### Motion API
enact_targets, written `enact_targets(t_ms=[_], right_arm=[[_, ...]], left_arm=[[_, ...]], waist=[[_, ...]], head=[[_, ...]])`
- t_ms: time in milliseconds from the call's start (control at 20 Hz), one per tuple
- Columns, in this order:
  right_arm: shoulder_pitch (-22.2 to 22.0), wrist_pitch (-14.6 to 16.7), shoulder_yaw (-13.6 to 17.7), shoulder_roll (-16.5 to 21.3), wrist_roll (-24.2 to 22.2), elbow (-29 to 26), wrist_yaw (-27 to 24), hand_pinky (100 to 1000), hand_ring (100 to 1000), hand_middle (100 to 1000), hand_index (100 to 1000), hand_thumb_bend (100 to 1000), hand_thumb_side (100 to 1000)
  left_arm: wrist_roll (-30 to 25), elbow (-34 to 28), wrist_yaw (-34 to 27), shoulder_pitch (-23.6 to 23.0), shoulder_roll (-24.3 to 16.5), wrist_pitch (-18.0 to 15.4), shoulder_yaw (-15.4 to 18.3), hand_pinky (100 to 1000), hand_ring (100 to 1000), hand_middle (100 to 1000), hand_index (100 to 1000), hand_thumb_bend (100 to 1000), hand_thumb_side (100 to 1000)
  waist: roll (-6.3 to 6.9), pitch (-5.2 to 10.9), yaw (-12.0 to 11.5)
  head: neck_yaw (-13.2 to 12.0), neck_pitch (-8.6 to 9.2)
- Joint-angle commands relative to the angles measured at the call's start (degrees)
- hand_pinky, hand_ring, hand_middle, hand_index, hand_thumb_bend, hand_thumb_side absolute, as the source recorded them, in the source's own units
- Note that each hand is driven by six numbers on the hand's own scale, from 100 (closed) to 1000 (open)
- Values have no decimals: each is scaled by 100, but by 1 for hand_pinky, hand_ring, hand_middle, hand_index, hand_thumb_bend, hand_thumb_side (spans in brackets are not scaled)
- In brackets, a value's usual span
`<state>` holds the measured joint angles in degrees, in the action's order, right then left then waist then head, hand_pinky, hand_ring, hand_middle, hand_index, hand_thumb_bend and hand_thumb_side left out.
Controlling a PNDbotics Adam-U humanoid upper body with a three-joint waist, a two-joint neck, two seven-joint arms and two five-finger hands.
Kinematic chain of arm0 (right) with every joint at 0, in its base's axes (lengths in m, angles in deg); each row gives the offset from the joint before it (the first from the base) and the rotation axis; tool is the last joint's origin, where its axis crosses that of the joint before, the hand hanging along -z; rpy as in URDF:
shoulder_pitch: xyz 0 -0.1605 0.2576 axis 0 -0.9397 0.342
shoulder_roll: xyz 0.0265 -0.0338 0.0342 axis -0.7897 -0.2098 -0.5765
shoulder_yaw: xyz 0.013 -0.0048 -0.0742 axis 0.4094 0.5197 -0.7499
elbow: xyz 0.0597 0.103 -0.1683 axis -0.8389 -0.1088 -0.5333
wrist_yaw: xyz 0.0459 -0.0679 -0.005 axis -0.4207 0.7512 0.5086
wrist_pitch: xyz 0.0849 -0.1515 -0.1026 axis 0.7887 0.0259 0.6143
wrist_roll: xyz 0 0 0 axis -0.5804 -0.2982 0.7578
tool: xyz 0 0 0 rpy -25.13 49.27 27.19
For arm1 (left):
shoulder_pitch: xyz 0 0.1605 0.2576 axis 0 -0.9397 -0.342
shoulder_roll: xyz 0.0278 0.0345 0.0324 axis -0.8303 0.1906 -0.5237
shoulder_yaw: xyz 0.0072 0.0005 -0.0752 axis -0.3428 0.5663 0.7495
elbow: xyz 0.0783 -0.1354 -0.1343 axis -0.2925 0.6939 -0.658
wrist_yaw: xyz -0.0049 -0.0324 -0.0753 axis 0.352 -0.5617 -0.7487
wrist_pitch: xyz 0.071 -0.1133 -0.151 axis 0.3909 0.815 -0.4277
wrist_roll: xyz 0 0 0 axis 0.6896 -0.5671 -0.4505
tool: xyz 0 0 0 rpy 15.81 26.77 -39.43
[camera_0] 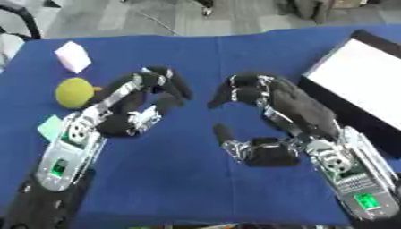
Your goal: Pick up the objects with one hand, pass them to the other hand, and then place them into the box on the other side of the table.
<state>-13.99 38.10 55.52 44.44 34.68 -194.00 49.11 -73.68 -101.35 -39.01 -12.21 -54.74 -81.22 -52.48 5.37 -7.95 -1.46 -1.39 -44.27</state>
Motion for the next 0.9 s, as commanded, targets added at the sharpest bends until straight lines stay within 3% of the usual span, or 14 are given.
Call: enact_targets(t_ms=[50, 150, 400, 450, 500, 550, 600, 750, 900], right_arm=[[37, -3, 48, 113, -7, -86, 45, 758, 702, 617, 696, 100, 282], [20, 4, 41, 142, -12, -70, 58, 758, 702, 617, 696, 100, 290], [15, 14, 35, 149, -9, -58, 66, 758, 702, 617, 696, 100, 290], [-22, 7, 34, 189, -18, -37, 74, 759, 703, 618, 698, 100, 308], [-71, 6, 28, 268, -29, -13, 92, 759, 703, 618, 697, 100, 308], [-101, 10, 23, 313, -31, -2, 106, 759, 703, 618, 697, 100, 308], [-120, 13, 20, 338, -31, 5, 117, 759, 703, 618, 698, 100, 311], [-134, 19, 12, 334, -30, 10, 131, 759, 703, 618, 698, 100, 316], [-114, 28, -7, 296, -40, 8, 117, 759, 704, 618, 698, 100, 325]], left_arm=[[491, -247, 1045, -98, -1050, -255, 400, 772, 695, 655, 711, 100, 287], [687, -251, 1776, -208, -1499, -398, 424, 774, 698, 660, 724, 100, 282], [994, -168, 2324, -260, -1638, -552, 349, 774, 698, 660, 724, 100, 282], [987, -117, 2372, -277, -1682, -535, 300, 813, 755, 734, 878, 663, 413], [936, -15, 2444, -235, -1780, -483, 199, 819, 772, 742, 884, 737, 458], [864, 113, 2526, -157, -1905, -442, 72, 819, 772, 742, 884, 737, 458], [781, 252, 2614, -80, -2044, -395, -67, 832, 802, 759, 890, 853, 535], [506, 703, 2893, 126, -2494, -302, -371, 845, 825, 775, 901, 856, 604], [237, 1140, 3162, 225, -2931, -480, -437, 851, 832, 781, 899, 851, 641]], waist=[[19, 120, -17], [61, 132, -26], [76, 137, -24], [119, 167, -67], [202, 194, -118], [243, 210, -143], [260, 219, -153], [254, 225, -129], [221, 215, -76]], head=[[44, 15], [45, 15], [40, 15], [9, 15], [35, 15], [48, 15], [72, 15], [99, 15], [62, 15]])
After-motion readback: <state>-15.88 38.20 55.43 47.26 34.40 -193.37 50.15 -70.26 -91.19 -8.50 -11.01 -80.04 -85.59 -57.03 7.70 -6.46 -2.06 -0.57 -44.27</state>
